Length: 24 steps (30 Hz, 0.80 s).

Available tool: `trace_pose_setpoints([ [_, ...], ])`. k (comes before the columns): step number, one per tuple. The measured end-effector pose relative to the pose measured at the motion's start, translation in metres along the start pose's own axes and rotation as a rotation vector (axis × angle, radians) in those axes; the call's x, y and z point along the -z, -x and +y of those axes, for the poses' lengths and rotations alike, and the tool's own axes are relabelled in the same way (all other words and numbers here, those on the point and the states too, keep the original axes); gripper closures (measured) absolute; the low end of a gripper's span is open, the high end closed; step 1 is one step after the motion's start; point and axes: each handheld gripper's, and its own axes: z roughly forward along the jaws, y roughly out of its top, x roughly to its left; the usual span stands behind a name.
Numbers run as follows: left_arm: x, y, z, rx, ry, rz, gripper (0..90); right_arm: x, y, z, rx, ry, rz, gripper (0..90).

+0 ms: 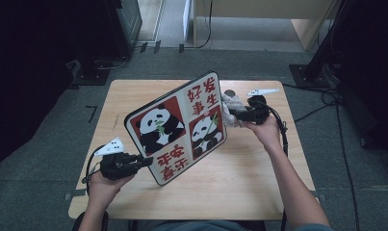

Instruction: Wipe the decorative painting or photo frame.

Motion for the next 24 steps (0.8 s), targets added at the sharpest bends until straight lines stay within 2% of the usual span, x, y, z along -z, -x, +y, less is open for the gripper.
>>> trace_pose_setpoints([
  [12,-0.001,0.000,0.002,-0.006,-0.008,-0.006,77.2,-0.005,0.001,-0.018,-0.017,-0.016,-0.023,61.3],
  [24,-0.002,-0.002,0.004,-0.016,-0.022,-0.013,77.8,-0.011,-0.001,-0.039,0.002,-0.013,-0.071,61.3],
])
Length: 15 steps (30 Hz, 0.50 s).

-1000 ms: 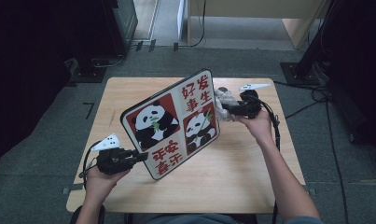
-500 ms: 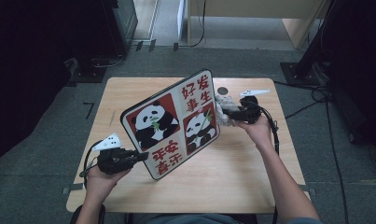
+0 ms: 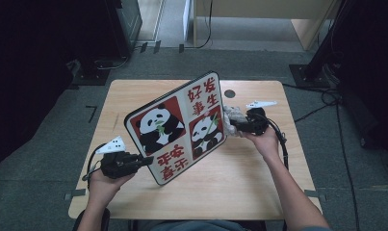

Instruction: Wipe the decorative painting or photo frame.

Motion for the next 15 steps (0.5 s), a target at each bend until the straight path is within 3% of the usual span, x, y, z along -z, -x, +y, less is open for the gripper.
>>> trace_pose_setpoints([
  [15,0.000,-0.001,0.001,-0.001,-0.004,-0.008,77.7,-0.009,0.002,-0.018,-0.025,-0.005,-0.019,61.4],
])
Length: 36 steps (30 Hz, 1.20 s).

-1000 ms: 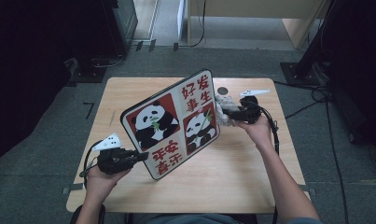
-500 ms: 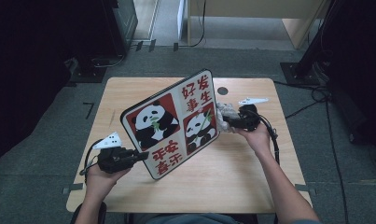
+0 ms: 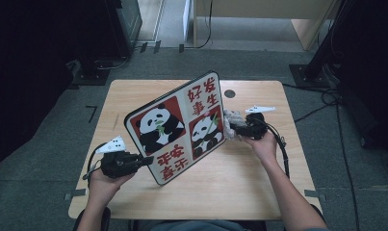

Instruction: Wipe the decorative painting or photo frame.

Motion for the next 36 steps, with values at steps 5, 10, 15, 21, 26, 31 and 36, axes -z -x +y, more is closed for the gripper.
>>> trace_pose_setpoints([
  [5,0.000,0.000,0.001,0.001,-0.003,-0.002,77.7,-0.003,0.000,-0.006,0.010,-0.009,-0.018,61.4],
  [10,-0.001,-0.001,0.001,0.001,-0.001,-0.005,77.6,-0.004,-0.001,-0.011,-0.030,-0.019,-0.025,61.9],
  [15,0.000,-0.002,0.001,0.001,-0.001,-0.008,77.7,-0.005,0.001,-0.011,-0.035,-0.025,-0.026,62.1],
  [21,0.000,-0.002,0.001,0.000,-0.002,-0.007,77.8,0.004,0.003,-0.006,-0.017,0.013,-0.048,62.4],
  [26,0.000,-0.002,0.001,-0.001,-0.002,-0.007,77.8,0.018,0.006,-0.002,-0.002,0.049,-0.073,62.4],
  [31,0.000,-0.002,0.001,-0.003,-0.001,-0.006,77.7,0.029,0.011,0.000,0.004,0.078,-0.095,62.3],
  [36,0.000,-0.002,0.001,-0.004,-0.001,-0.005,77.7,0.037,0.022,-0.002,-0.016,0.091,-0.130,62.1],
])
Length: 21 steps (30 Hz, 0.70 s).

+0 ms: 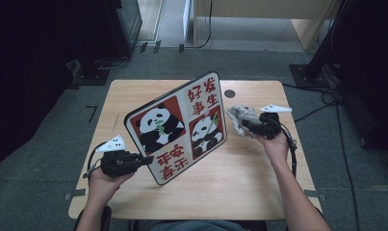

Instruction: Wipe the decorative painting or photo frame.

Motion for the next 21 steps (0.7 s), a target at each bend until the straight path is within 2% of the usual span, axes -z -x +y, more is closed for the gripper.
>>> trace_pose_setpoints([
  [8,0.000,0.000,0.000,0.000,0.000,0.000,77.7,0.003,0.024,-0.004,-0.056,-0.009,-0.032,61.8],
  [13,0.000,0.000,0.000,0.001,0.001,0.000,77.7,0.001,0.039,-0.007,-0.044,-0.031,-0.076,62.0],
  [21,0.000,0.000,0.000,-0.001,0.001,0.002,77.6,-0.008,0.057,-0.014,-0.065,-0.049,-0.136,61.9],
])
